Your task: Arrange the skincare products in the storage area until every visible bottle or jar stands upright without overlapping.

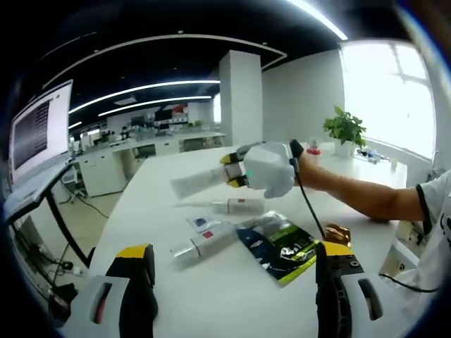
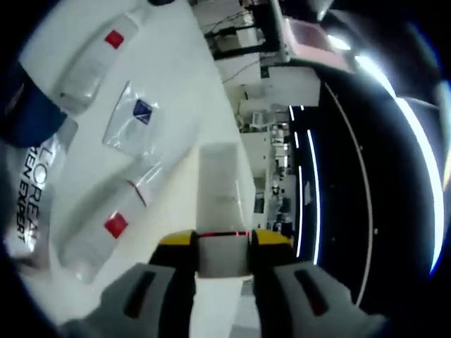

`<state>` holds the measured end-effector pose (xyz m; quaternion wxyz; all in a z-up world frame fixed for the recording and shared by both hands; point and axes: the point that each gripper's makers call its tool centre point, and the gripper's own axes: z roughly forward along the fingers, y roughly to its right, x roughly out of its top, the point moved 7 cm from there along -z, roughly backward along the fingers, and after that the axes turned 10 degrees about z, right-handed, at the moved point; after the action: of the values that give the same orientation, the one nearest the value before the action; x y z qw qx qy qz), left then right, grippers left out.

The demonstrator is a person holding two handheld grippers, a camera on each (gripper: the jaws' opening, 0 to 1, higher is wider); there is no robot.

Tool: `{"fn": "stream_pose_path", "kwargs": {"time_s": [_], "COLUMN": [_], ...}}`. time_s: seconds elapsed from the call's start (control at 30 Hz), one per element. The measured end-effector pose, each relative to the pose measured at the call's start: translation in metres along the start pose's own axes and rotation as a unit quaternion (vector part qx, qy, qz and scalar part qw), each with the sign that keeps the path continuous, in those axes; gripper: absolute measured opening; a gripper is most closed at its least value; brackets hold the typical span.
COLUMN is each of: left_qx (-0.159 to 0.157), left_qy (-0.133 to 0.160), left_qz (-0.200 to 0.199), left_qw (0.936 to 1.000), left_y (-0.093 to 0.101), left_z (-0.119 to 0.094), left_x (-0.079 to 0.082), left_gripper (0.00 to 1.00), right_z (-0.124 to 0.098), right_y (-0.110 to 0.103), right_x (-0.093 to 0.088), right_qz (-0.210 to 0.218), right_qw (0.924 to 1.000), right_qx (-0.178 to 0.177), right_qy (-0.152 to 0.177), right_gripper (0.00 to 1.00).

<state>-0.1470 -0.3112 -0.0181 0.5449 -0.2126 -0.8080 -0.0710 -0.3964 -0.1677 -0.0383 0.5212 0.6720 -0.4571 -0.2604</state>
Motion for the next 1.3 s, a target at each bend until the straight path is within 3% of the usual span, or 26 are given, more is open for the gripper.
{"fn": "stream_pose_path", "kwargs": {"time_s": [0.33, 0.47, 1.0, 1.2, 1.3], "left_qx": [0.004, 0.010, 0.027, 0.025, 0.026], "left_qy": [0.002, 0.015, 0.044, 0.084, 0.125], "left_qz": [-0.005, -0.005, -0.019, -0.048, -0.063], "left_qw": [1.0000, 0.9998, 0.9985, 0.9950, 0.9898], "left_y": [-0.003, -0.006, -0.014, -0.016, -0.017], "left_z": [0.000, -0.001, -0.006, -0.009, -0.013], "left_x": [-0.003, -0.001, 0.001, 0.008, 0.015], "left_gripper": [0.97, 0.91, 0.92, 0.90, 0.88], "right_z": [-0.013, -0.019, -0.055, -0.060, -0.066], "right_y": [0.023, 0.028, 0.042, 0.047, 0.046], "right_x": [0.018, 0.019, 0.034, 0.042, 0.046], "right_qz": [0.008, 0.011, 0.016, 0.016, 0.016], "right_qw": [0.9977, 0.9958, 0.9849, 0.9816, 0.9796], "right_qx": [-0.039, -0.055, -0.098, -0.101, -0.103], "right_qy": [0.055, 0.072, 0.142, 0.161, 0.172], "right_gripper": [0.29, 0.29, 0.29, 0.29, 0.29]}}
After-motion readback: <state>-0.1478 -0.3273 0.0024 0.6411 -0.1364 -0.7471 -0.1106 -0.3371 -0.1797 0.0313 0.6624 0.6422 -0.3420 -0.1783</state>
